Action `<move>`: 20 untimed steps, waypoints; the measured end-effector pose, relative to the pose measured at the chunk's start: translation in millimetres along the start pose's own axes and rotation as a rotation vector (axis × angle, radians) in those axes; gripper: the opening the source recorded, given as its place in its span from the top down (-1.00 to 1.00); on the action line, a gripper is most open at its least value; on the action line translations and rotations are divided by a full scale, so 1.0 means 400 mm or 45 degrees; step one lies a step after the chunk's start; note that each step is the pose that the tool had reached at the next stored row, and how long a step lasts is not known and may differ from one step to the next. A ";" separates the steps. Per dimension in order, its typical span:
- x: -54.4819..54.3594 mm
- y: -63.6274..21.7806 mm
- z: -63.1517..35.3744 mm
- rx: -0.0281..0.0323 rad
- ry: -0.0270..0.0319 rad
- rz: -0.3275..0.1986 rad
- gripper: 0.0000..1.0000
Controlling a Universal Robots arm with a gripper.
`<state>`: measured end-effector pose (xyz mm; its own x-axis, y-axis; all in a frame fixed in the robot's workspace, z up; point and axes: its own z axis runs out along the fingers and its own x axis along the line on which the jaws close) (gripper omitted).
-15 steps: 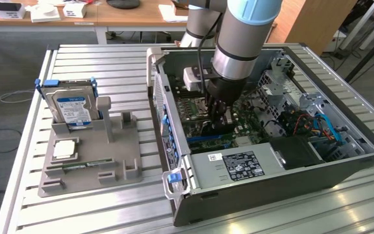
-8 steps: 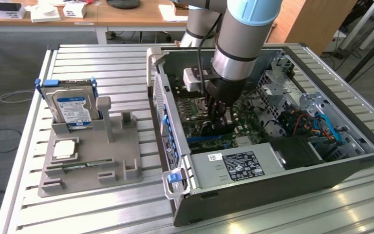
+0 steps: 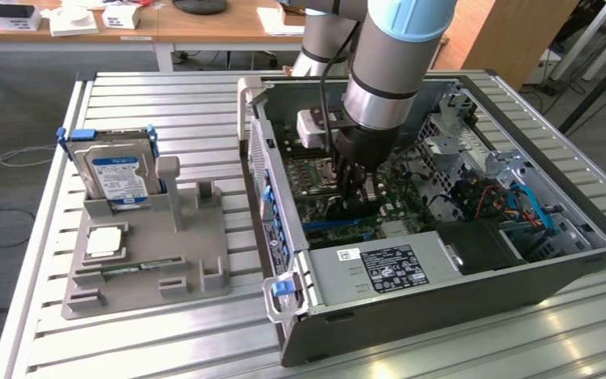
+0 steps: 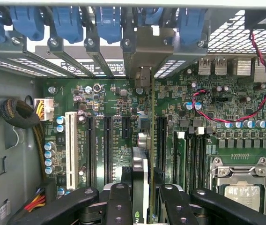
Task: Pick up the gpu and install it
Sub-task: 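Insert the gpu into the slot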
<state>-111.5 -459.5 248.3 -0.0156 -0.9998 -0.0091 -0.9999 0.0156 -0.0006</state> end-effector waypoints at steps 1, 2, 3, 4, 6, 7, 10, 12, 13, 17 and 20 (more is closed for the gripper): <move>0.000 0.000 0.000 0.0000 0.0001 0.000 0.45; 0.000 0.000 0.000 0.0000 0.0001 0.000 0.45; 0.000 0.000 0.001 0.0001 -0.0002 0.000 0.45; 0.000 0.000 0.002 0.0001 -0.0002 0.000 0.45; 0.000 0.000 0.002 -0.0001 0.0002 0.000 0.45; 0.000 0.000 0.002 -0.0001 0.0002 0.000 0.45; 0.000 0.000 0.003 0.0000 -0.0001 0.000 0.45; 0.000 0.002 0.003 -0.0001 0.0000 0.000 0.45; 0.000 0.002 0.003 -0.0001 0.0000 0.000 0.45; 0.000 0.002 0.004 -0.0002 0.0003 0.000 0.45; 0.000 0.002 0.006 -0.0002 0.0002 0.000 0.45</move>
<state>-112.5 -459.5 246.0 -0.0157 -0.9998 -0.0089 -0.9999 0.0157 -0.0004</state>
